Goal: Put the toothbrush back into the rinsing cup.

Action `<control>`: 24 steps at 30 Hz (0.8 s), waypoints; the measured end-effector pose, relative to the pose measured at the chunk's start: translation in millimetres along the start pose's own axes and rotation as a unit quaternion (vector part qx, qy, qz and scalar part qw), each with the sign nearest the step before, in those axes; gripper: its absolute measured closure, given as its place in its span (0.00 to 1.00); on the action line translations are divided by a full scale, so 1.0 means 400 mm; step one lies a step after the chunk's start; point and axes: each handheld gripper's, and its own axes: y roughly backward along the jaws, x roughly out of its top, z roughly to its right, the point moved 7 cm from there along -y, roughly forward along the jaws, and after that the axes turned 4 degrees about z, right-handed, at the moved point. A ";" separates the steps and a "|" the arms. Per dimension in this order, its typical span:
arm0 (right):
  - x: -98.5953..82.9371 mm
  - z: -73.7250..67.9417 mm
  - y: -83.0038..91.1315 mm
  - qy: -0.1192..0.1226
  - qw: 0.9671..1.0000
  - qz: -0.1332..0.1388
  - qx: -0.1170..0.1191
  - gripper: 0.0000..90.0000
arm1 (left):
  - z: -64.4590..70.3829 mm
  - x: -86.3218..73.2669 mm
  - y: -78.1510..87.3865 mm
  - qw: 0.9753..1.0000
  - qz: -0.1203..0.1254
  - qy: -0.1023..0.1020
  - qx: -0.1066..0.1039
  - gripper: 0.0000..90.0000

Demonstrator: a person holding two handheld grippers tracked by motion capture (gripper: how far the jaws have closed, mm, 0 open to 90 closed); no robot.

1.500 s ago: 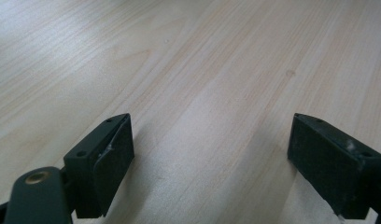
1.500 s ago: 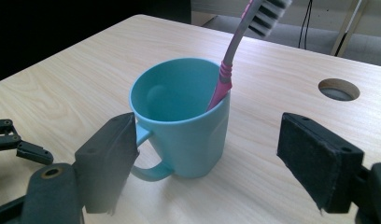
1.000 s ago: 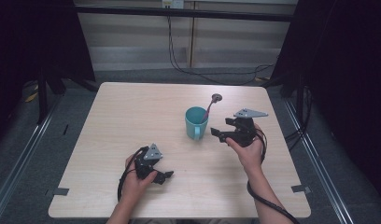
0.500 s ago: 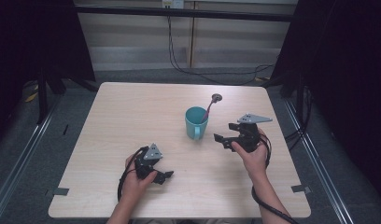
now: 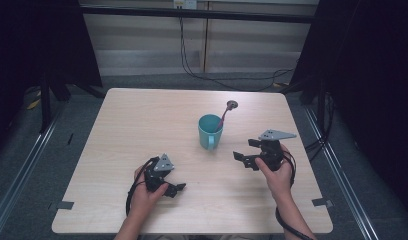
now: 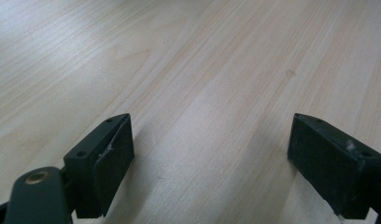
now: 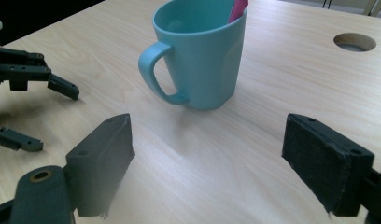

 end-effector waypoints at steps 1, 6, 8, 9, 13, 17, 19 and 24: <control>-0.005 0.000 0.002 0.001 1.000 -0.002 0.000 0.17 | 0.000 0.000 0.000 1.000 0.000 0.000 0.000 0.16; -0.038 -0.001 0.011 0.009 1.000 -0.016 0.001 0.17 | 0.000 0.000 0.000 1.000 0.000 0.000 0.000 0.16; -0.049 0.000 0.013 0.010 1.000 -0.020 0.001 0.17 | 0.000 0.000 0.000 1.000 0.000 0.000 0.000 0.16; -0.054 0.000 0.014 0.009 1.000 -0.021 0.002 0.17 | 0.000 0.000 0.000 1.000 0.000 0.000 0.000 0.16; -0.074 -0.002 0.020 0.014 1.000 -0.028 0.002 0.17 | 0.000 0.000 0.000 1.000 0.000 0.000 0.000 0.16; -0.092 -0.008 0.024 0.014 0.999 -0.028 0.006 0.17 | 0.000 0.000 0.000 1.000 0.001 0.000 0.000 0.16; -0.101 -0.010 0.025 0.016 0.999 -0.031 0.004 0.17 | 0.000 0.000 0.000 1.000 0.000 0.000 0.000 0.16; -0.130 -0.015 0.027 0.021 0.999 -0.042 0.003 0.17 | 0.000 0.000 0.000 1.000 0.001 0.000 0.000 0.16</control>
